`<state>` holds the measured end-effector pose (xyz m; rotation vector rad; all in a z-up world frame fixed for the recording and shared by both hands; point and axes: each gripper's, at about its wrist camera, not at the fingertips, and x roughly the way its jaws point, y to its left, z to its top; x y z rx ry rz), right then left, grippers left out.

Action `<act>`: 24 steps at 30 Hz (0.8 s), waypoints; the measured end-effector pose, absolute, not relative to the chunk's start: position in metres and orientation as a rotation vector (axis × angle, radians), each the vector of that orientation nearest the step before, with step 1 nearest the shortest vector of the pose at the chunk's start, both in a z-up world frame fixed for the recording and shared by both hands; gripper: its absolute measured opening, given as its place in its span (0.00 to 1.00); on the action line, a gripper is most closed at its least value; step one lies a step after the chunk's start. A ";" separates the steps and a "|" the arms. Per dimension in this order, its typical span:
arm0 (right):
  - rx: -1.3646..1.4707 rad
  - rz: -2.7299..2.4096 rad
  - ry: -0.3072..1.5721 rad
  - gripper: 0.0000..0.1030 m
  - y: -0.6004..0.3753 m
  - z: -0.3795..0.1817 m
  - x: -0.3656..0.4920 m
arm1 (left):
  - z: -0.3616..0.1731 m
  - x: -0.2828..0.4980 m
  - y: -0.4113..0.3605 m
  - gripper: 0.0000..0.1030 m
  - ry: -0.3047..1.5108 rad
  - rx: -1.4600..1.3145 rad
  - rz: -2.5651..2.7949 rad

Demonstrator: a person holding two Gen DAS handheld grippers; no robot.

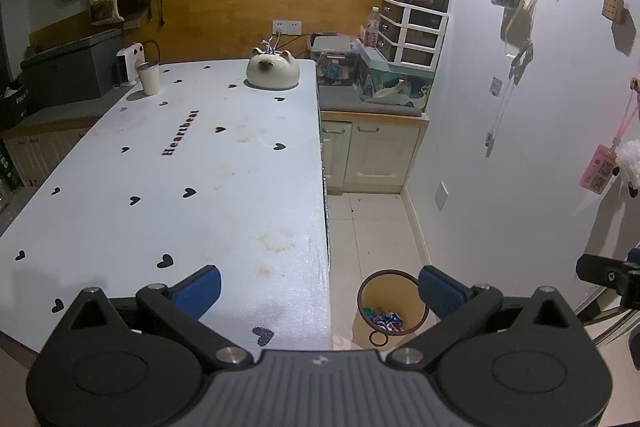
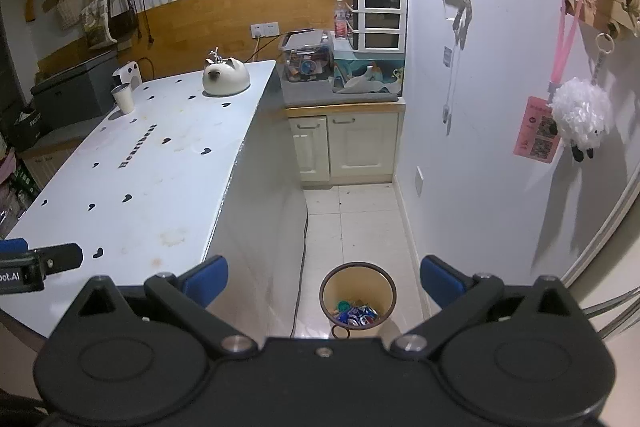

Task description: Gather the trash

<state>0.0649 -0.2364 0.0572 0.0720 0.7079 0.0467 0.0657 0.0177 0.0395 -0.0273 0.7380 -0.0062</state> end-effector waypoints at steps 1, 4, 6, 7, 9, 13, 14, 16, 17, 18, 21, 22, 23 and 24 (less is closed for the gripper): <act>0.071 0.047 0.707 1.00 -0.236 0.058 0.065 | 0.039 0.065 0.018 1.00 0.737 -0.027 -0.006; 0.070 0.048 0.705 1.00 -0.234 0.058 0.065 | 0.039 0.064 0.018 1.00 0.736 -0.026 -0.006; 0.070 0.048 0.705 1.00 -0.234 0.058 0.065 | 0.040 0.064 0.019 1.00 0.735 -0.025 -0.007; 0.070 0.048 0.705 1.00 -0.233 0.057 0.065 | 0.039 0.064 0.018 1.00 0.736 -0.026 -0.007; 0.070 0.047 0.706 1.00 -0.233 0.057 0.065 | 0.040 0.064 0.019 1.00 0.737 -0.027 -0.008; 0.070 0.046 0.706 1.00 -0.234 0.057 0.064 | 0.040 0.064 0.020 1.00 0.737 -0.027 -0.009; 0.070 0.047 0.707 1.00 -0.234 0.057 0.065 | 0.040 0.064 0.020 1.00 0.738 -0.026 -0.010; 0.070 0.046 0.707 1.00 -0.234 0.057 0.065 | 0.040 0.064 0.019 1.00 0.737 -0.027 -0.009; 0.071 0.046 0.708 1.00 -0.234 0.057 0.064 | 0.040 0.064 0.019 1.00 0.738 -0.026 -0.010; 0.071 0.045 0.708 1.00 -0.234 0.057 0.064 | 0.040 0.064 0.019 1.00 0.738 -0.027 -0.009; 0.071 0.045 0.709 1.00 -0.234 0.057 0.064 | 0.040 0.064 0.019 1.00 0.737 -0.027 -0.009; 0.071 0.045 0.709 1.00 -0.234 0.057 0.064 | 0.040 0.064 0.019 1.00 0.737 -0.026 -0.010; 0.071 0.044 0.709 1.00 -0.234 0.057 0.064 | 0.040 0.064 0.018 1.00 0.737 -0.027 -0.008; 0.070 0.044 0.709 1.00 -0.234 0.057 0.064 | 0.040 0.064 0.019 1.00 0.738 -0.027 -0.008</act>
